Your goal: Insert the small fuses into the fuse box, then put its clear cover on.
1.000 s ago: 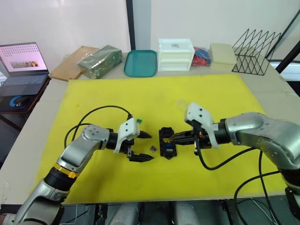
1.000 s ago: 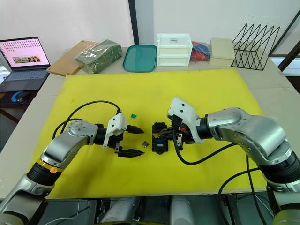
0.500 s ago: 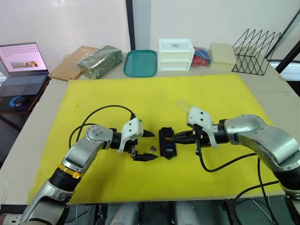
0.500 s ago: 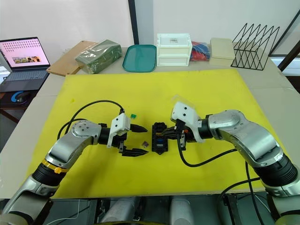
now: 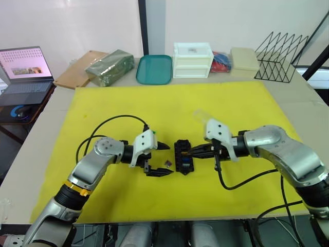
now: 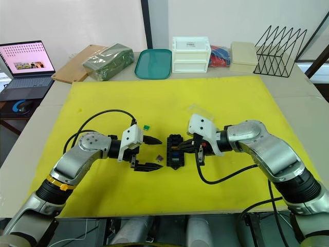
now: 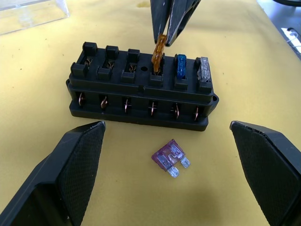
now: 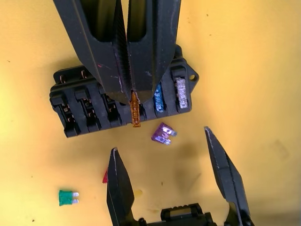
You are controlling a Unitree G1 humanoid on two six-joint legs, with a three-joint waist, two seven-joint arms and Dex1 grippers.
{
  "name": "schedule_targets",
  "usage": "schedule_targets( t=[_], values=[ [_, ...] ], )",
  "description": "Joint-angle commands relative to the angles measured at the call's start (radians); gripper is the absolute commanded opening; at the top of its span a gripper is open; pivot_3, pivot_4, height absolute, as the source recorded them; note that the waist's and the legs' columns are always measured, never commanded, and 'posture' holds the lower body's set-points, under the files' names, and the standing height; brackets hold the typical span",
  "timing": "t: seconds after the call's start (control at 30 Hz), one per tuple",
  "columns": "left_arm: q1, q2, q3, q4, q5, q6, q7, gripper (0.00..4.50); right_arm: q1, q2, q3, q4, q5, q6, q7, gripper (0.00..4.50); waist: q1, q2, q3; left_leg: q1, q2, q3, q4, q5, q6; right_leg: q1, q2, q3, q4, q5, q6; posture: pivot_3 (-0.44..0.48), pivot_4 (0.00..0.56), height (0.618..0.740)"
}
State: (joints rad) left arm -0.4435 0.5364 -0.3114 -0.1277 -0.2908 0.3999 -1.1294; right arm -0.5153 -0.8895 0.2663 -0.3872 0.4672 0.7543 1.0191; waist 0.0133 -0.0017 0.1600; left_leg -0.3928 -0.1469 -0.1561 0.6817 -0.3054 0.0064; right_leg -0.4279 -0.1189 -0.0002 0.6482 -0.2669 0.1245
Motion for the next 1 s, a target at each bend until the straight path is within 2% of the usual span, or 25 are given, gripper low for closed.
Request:
schedule_targets(
  t=[0.03, 0.93, 1.0],
  values=[
    [0.001, -0.004, 0.008, -0.011, 0.002, -0.027, 0.0, 4.46, -0.011, 0.008, -0.004, -0.005, -0.022, -0.025, 0.017, 0.0, 0.0, 0.0, 0.0, 0.0, 0.0, 0.0, 0.0, 0.0, 0.0, 0.0, 0.0, 0.0, 0.0, 0.0, 0.0, 0.0, 0.15, 0.74],
    [-0.003, -0.015, 0.003, 0.015, 0.03, -0.062, -0.001, 4.46, -0.02, 0.013, 0.043, 0.071, -0.169, -0.12, 0.113, 0.0, 0.0, 0.0, 0.0, 0.0, 0.0, 0.0, 0.0, 0.0, 0.0, 0.0, 0.0, 0.0, 0.0, 0.0, 0.0, 0.0, 0.15, 0.74],
    [-0.004, -0.016, 0.002, 0.015, 0.032, -0.062, -0.002, 4.5, -0.027, 0.011, 0.04, 0.067, -0.168, -0.109, 0.114, 0.5, 0.0, 0.0, 0.0, 0.0, 0.0, 0.0, 0.0, 0.0, 0.0, 0.0, 0.0, 0.0, 0.0, 0.0, 0.0, 0.0, 0.15, 0.74]
  ],
)
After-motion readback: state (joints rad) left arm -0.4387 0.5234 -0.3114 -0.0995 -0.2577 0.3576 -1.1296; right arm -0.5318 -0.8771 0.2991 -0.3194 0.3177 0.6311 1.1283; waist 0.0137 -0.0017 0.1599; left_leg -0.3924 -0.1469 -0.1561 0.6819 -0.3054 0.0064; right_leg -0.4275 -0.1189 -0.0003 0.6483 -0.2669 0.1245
